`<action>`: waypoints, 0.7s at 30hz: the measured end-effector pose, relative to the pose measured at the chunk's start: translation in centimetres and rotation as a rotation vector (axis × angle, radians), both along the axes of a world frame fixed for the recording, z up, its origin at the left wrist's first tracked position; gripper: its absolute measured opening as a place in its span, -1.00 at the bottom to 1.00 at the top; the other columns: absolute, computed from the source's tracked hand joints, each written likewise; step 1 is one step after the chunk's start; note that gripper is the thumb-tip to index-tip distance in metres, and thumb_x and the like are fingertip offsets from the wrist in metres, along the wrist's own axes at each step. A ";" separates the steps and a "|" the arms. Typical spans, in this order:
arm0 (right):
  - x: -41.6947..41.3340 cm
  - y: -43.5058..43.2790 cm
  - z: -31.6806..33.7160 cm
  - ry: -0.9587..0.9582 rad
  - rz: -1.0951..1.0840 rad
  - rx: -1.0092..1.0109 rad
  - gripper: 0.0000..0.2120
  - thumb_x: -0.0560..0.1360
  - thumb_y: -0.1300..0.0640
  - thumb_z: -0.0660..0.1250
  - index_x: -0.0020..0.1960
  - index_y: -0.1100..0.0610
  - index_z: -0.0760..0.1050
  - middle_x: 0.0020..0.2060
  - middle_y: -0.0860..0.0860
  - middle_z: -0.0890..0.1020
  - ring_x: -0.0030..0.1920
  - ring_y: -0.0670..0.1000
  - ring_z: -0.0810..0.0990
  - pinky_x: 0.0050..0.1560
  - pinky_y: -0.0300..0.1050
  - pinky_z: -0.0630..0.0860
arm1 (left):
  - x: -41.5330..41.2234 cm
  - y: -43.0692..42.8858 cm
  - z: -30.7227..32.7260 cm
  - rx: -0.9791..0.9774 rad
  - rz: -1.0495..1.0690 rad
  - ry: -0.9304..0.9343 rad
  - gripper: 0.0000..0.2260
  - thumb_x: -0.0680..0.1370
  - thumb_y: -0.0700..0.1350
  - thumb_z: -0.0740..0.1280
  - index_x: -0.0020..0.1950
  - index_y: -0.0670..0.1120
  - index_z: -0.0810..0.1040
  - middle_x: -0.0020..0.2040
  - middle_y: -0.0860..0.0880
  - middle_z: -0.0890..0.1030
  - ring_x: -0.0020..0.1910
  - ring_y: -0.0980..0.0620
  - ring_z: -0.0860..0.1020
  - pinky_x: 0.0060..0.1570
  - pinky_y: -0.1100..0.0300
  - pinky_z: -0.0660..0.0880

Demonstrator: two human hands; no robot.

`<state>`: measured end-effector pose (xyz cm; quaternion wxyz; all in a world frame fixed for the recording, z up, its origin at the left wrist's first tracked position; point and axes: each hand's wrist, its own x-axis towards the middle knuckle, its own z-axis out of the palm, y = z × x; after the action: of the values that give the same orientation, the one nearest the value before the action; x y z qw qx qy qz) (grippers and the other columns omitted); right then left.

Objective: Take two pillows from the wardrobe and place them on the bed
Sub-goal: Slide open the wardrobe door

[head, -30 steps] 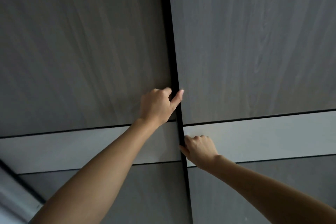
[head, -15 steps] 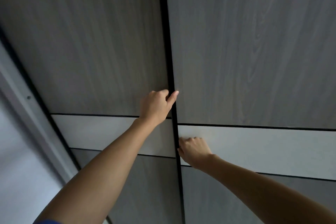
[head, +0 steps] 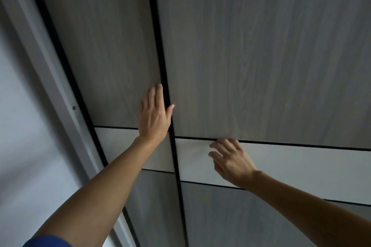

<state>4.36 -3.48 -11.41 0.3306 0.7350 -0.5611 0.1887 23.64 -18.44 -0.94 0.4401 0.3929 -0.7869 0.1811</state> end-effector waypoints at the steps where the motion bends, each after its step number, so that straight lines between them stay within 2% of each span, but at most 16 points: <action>1: 0.2 -0.3 0.0 0.025 -0.013 -0.018 -0.82 0.35 0.21 0.38 -0.04 0.14 0.57 0.12 0.14 0.61 0.16 0.18 0.53 0.17 0.14 0.44 | 0.9 -0.7 -0.2 -0.033 0.018 -0.018 -0.45 0.57 -0.02 0.27 0.45 -0.24 0.20 0.42 -0.29 0.32 0.35 -0.28 0.36 0.24 -0.16 0.39; 3: 0.5 -0.9 0.1 0.064 -0.053 -0.011 -0.72 0.35 0.19 0.39 0.07 0.13 0.55 0.28 0.21 0.52 0.34 0.20 0.40 0.33 0.23 0.27 | 2.5 -1.8 -0.9 -0.079 0.057 -0.086 -0.43 0.55 -0.10 0.31 0.47 -0.24 0.17 0.49 -0.28 0.22 0.41 -0.29 0.28 0.29 -0.18 0.34; 5: 0.9 -1.7 0.3 0.090 -0.083 0.020 -0.62 0.35 0.17 0.41 0.16 0.12 0.52 0.38 0.23 0.41 0.45 0.20 0.26 0.40 0.30 0.14 | 4.3 -2.9 -1.6 -0.083 0.116 -0.183 -0.40 0.52 -0.16 0.33 0.48 -0.24 0.14 0.53 -0.24 0.12 0.48 -0.25 0.16 0.34 -0.16 0.29; 9: 2.1 -3.7 0.0 0.136 -0.061 0.078 -0.53 0.34 0.15 0.43 0.24 0.11 0.49 0.45 0.21 0.30 0.52 0.16 0.06 0.46 0.28 -0.02 | 8.2 -4.8 -2.9 -0.047 0.273 -0.320 -0.36 0.49 -0.20 0.31 0.48 -0.24 0.08 0.55 -0.19 0.03 0.53 -0.19 -0.01 0.43 -0.17 0.16; 13: 4.4 -6.6 -0.4 0.179 0.021 0.072 -0.54 0.30 0.16 0.45 0.20 0.12 0.53 0.45 0.21 0.31 0.52 0.17 0.08 0.48 0.23 -0.07 | 11.9 -7.1 -3.3 -0.018 0.424 -0.465 -0.38 0.48 -0.18 0.29 0.47 -0.26 0.11 0.55 -0.21 0.00 0.52 -0.21 -0.08 0.46 -0.20 -0.02; 17: 6.1 -9.8 -0.2 0.234 0.094 0.033 -0.53 0.28 0.14 0.45 0.19 0.16 0.55 0.44 0.19 0.33 0.49 0.18 0.14 0.48 0.17 -0.03 | 15.2 -9.1 -3.5 0.006 0.511 -0.555 -0.43 0.46 -0.18 0.29 0.43 -0.29 0.23 0.54 -0.25 0.07 0.52 -0.24 -0.07 0.47 -0.21 -0.06; 21: 8.1 -12.6 0.0 0.274 0.104 0.014 -0.44 0.31 0.09 0.43 0.29 0.18 0.49 0.45 0.16 0.32 0.49 0.18 0.16 0.46 0.18 -0.02 | 17.8 -11.0 -3.0 0.022 0.612 -0.638 -0.43 0.47 -0.12 0.24 0.43 -0.29 0.22 0.53 -0.27 0.08 0.52 -0.24 -0.07 0.48 -0.20 -0.07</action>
<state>12.42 -16.11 -11.45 0.3889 0.7842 -0.4731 0.0996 41.46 -29.41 -3.94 0.0970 0.5369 -0.7326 0.4070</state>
